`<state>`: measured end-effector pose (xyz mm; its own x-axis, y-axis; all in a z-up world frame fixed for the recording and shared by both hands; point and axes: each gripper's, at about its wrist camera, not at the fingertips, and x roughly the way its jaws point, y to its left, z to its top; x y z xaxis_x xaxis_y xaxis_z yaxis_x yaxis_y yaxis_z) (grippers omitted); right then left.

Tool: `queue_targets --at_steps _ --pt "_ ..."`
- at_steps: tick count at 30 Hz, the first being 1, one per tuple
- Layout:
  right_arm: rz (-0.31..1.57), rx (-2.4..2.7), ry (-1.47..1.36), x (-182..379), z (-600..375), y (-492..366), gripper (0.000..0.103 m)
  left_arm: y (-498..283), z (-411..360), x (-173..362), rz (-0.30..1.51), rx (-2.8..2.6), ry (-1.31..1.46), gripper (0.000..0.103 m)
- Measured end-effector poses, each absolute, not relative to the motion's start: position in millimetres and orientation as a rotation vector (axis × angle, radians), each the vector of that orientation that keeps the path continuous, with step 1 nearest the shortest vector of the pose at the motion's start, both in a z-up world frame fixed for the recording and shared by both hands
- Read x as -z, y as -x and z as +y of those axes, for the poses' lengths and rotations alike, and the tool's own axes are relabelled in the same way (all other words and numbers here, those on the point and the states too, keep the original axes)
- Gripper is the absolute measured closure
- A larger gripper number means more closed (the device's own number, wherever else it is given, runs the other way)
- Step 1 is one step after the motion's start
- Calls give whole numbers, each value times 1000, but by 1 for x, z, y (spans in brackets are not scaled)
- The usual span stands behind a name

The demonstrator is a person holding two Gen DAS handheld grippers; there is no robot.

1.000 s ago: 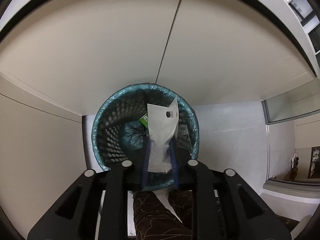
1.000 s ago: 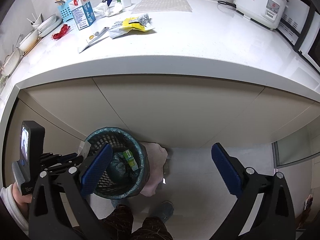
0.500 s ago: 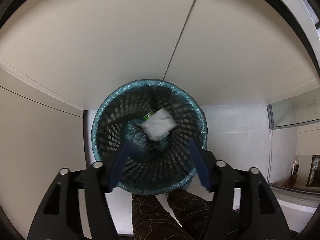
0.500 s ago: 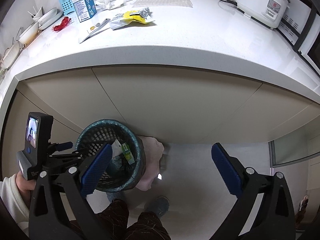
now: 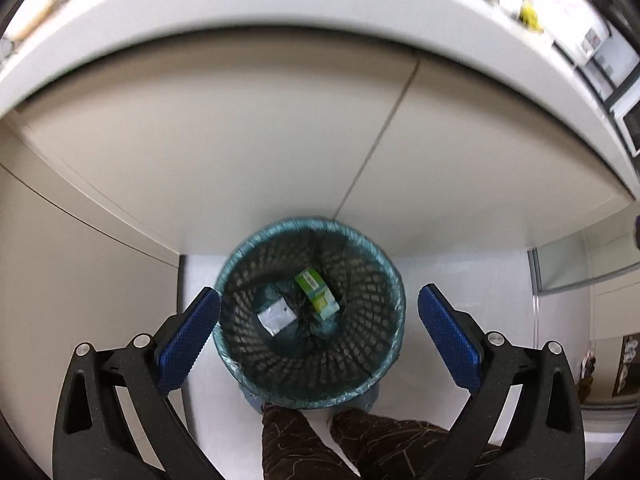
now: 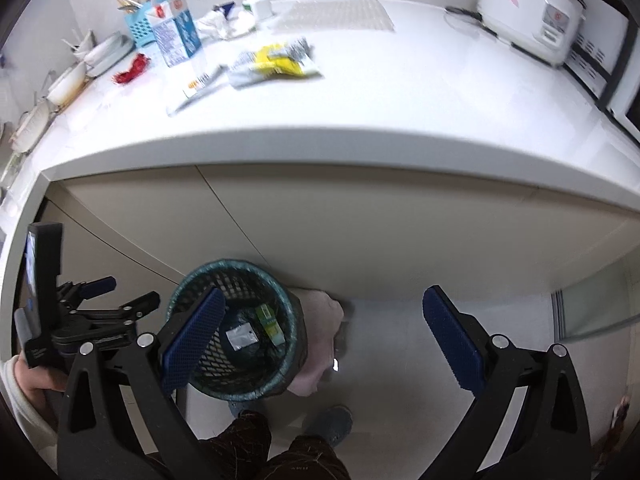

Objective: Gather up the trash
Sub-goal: 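Raise both open tools back over the counter, then grasp the red mesh net with left tool while right tool grasps yellow snack wrapper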

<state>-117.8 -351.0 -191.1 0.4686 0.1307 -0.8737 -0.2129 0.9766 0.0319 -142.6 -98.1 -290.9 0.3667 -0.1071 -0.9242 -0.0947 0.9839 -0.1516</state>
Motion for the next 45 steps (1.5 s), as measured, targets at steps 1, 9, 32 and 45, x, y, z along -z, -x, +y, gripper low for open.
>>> queue_targets --at_steps 1,9,32,45 --pt "1054 -226 93 187 -349 115 8 144 -96 281 1182 -4 197 6" --pt "1009 -340 37 140 -343 83 8 158 -76 203 1084 -116 241 6" --pt "1028 -228 19 95 -273 -28 8 6 51 113 945 -66 159 6" --pt "1165 -135 30 135 -264 -88 8 -90 76 143 1011 13 97 7"
